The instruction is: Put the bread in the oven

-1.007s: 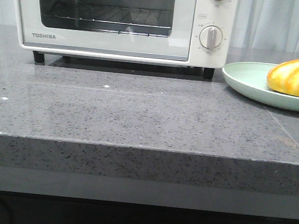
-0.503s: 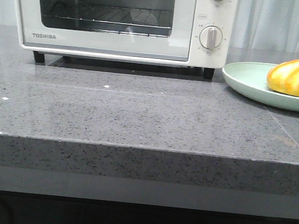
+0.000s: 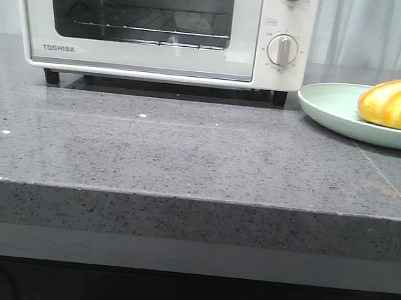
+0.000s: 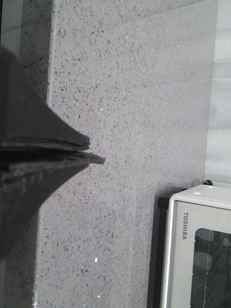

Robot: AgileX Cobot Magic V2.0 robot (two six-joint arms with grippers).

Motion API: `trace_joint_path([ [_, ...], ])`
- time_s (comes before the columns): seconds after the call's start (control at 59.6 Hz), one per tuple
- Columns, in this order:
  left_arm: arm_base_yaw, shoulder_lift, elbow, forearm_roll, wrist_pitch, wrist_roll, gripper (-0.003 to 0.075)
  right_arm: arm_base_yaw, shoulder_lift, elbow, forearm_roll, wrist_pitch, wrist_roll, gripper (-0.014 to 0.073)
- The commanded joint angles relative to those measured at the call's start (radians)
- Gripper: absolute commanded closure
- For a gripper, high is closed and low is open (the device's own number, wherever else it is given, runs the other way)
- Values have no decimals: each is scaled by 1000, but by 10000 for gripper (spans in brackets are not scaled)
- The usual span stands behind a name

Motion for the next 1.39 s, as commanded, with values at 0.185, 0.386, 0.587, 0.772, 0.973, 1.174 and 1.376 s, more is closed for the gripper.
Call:
trace_joint_path([
  [0.185, -2, -18, 5, -98, -206, -3, 741, -5, -17, -41, 3, -143, -10, 664],
  [0.386, -2, 4, -103, -151, -282, -3, 741, -5, -2, -184, 3, -28, -10, 664],
  [0.587, -2, 172, -324, -58, -27, -3, 741, -5, 164, -359, 3, 116, -10, 663],
  [0.772, -2, 404, -445, 28, -49, -3, 741, -5, 329, -459, 3, 150, -10, 663],
  [0.973, -29, 613, -520, 38, -191, -3, 741, -5, 398, -482, 28, 128, -10, 663],
  [1.174, -205, 846, -747, 49, -191, -3, 741, -5, 398, -482, 89, 136, -10, 663],
  [1.376, -386, 1095, -986, 49, -191, -3, 741, -5, 398, -482, 89, 152, -10, 663],
])
